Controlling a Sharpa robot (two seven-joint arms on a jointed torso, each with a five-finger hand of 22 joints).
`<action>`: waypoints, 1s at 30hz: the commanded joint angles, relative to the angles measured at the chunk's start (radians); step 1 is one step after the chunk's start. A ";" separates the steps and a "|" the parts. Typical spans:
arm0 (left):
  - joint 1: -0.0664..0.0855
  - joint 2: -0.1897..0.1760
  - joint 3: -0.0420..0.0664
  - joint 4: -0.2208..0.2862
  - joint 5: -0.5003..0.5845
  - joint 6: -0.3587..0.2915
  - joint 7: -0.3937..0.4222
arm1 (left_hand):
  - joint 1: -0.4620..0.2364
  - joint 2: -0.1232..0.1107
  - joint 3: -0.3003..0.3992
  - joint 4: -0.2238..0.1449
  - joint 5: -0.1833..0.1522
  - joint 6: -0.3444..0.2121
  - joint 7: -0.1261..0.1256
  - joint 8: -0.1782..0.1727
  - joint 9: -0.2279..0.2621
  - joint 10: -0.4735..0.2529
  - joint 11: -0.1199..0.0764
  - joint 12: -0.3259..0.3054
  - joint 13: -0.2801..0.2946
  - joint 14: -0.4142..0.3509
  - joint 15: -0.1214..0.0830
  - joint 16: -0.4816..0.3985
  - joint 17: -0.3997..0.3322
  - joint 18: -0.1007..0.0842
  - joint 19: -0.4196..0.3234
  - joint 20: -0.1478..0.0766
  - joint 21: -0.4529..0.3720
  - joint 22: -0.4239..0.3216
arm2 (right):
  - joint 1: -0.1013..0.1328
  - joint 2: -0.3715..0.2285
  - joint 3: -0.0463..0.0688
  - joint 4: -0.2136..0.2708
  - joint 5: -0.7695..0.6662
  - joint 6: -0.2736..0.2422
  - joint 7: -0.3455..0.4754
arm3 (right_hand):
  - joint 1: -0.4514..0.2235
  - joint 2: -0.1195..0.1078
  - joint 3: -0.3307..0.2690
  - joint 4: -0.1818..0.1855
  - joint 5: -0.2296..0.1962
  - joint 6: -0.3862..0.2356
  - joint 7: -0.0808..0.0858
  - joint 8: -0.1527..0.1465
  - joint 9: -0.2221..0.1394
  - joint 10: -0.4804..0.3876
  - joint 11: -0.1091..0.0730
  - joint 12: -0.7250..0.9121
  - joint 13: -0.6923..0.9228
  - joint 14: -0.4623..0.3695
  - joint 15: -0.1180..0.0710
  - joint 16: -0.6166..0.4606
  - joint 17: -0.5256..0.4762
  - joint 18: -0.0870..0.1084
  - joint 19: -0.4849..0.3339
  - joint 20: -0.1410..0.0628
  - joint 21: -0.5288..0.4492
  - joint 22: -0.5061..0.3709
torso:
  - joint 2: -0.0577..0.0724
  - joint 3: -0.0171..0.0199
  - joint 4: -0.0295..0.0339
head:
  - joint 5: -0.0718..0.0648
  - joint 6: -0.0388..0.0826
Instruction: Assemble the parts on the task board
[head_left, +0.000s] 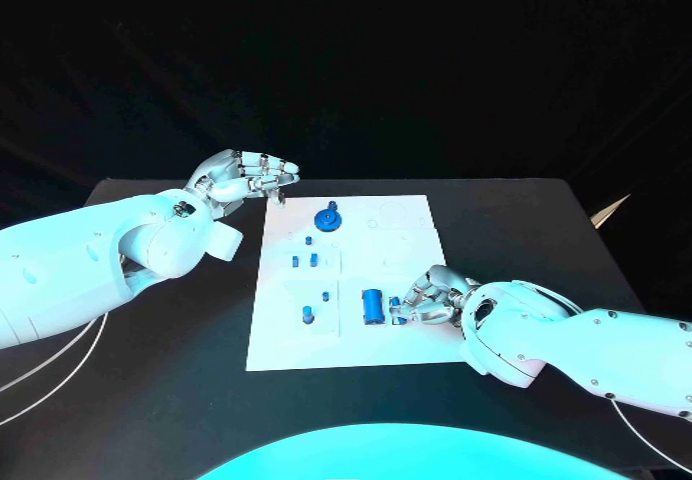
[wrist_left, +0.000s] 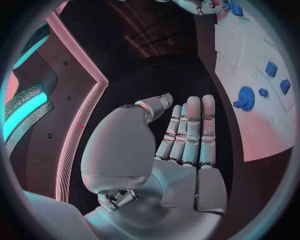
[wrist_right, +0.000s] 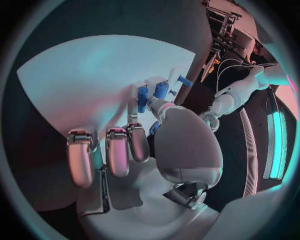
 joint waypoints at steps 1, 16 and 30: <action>0.001 0.002 0.001 0.003 0.005 0.013 0.009 | 0.006 0.000 0.002 -0.002 0.002 -0.003 0.000 0.005 -0.001 -0.009 0.000 0.008 -0.001 -0.007 0.001 0.006 -0.002 0.014 0.006 0.004 -0.004 -0.002 | -0.003 0.006 0.000 -0.003 -0.005 0.023 -0.003 | -0.010 0.002 -0.006 0.001 -0.005 0.004 0.001 0.003 -0.002 0.036 -0.006 0.005 0.169 0.087 -0.006 0.004 0.175 -0.007 0.103 -0.007 0.006 0.263 | -0.001 0.0005 -0.0005 | -0.001 0.000; 0.001 0.002 0.001 0.002 0.005 0.012 0.005 | 0.005 0.001 0.002 -0.001 0.002 -0.004 0.000 0.006 -0.001 -0.010 0.000 0.009 -0.001 -0.007 0.002 0.006 -0.002 0.014 0.007 0.004 -0.004 -0.002 | -0.004 0.016 0.000 -0.015 -0.020 0.012 0.001 | -0.051 -0.001 -0.020 0.019 -0.006 0.003 0.001 0.009 0.003 0.036 -0.007 0.003 0.168 0.087 -0.007 0.003 0.174 -0.007 0.103 -0.009 0.006 0.263 | 0.000 -0.0002 -0.0001 | -0.003 0.001; 0.001 0.000 0.001 0.002 0.005 0.013 0.003 | 0.003 0.000 0.000 0.001 0.001 -0.004 0.000 0.006 -0.001 -0.011 0.001 0.010 -0.002 -0.008 0.002 0.007 -0.002 0.014 0.007 0.005 -0.005 -0.002 | -0.004 0.006 0.000 -0.009 -0.035 0.019 0.014 | -0.127 -0.041 -0.093 0.053 -0.009 0.000 -0.001 0.020 0.010 0.036 -0.009 0.001 0.168 0.087 -0.008 0.003 0.174 -0.007 0.103 -0.010 0.006 0.263 | 0.000 0.0005 -0.0014 | -0.002 -0.002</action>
